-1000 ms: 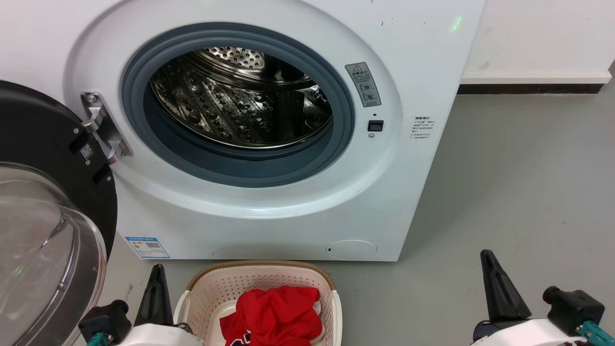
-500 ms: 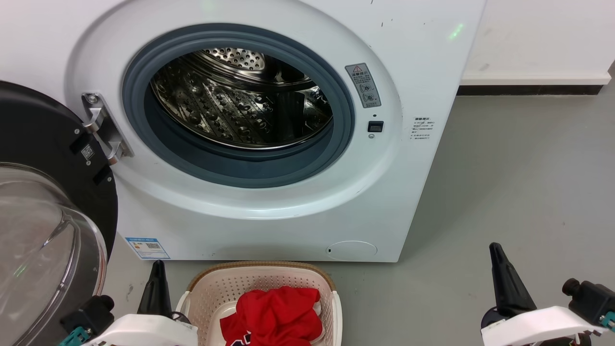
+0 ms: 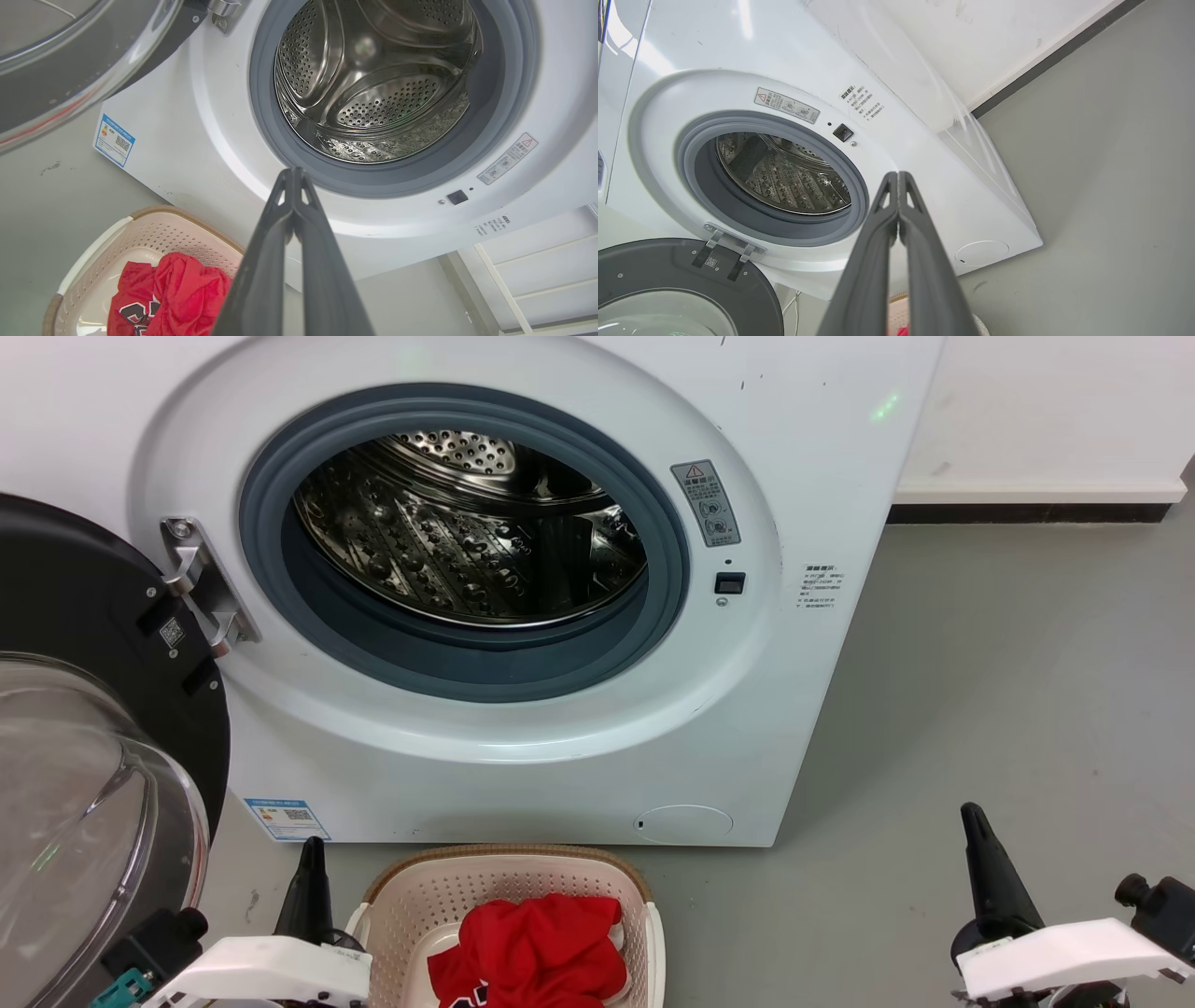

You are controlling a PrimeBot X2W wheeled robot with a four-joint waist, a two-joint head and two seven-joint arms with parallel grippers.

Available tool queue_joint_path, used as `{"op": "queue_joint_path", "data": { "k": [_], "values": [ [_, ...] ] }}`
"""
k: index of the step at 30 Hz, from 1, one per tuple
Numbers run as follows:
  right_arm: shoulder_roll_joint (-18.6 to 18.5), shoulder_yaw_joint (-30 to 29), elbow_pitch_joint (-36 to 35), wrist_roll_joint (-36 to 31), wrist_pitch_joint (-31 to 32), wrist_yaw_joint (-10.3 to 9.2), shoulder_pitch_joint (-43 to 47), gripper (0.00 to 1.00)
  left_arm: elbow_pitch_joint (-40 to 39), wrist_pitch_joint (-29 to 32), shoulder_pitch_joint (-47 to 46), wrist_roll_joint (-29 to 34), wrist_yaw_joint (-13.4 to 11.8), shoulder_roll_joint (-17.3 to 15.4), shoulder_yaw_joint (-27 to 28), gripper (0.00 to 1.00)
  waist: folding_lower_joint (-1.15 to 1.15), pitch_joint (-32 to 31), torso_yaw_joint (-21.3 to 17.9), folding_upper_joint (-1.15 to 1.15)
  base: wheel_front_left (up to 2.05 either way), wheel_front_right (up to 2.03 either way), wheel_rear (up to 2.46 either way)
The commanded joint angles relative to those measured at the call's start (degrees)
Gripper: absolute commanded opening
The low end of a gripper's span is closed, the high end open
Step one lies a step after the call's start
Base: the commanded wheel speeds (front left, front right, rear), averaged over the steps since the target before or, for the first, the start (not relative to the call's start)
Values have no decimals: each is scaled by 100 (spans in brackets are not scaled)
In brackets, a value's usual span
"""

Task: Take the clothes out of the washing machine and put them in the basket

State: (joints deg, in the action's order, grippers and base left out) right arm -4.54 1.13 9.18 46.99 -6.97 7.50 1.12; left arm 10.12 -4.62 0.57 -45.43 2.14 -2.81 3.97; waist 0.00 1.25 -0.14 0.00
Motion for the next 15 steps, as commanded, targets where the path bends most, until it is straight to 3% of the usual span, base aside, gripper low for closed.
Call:
{"op": "queue_joint_path", "data": {
  "k": [1,15],
  "values": [
    [-47,-24,-35,205,44,0,-182,0,-38,46,-166,-188,48,-8,30,0,0,-2,0,0,0,0,0],
    [-59,-114,78,1260,278,0,-314,0,58,292,-292,-1214,165,-9,86,0,0,-20,3,0,0,0,0]
  ]
}}
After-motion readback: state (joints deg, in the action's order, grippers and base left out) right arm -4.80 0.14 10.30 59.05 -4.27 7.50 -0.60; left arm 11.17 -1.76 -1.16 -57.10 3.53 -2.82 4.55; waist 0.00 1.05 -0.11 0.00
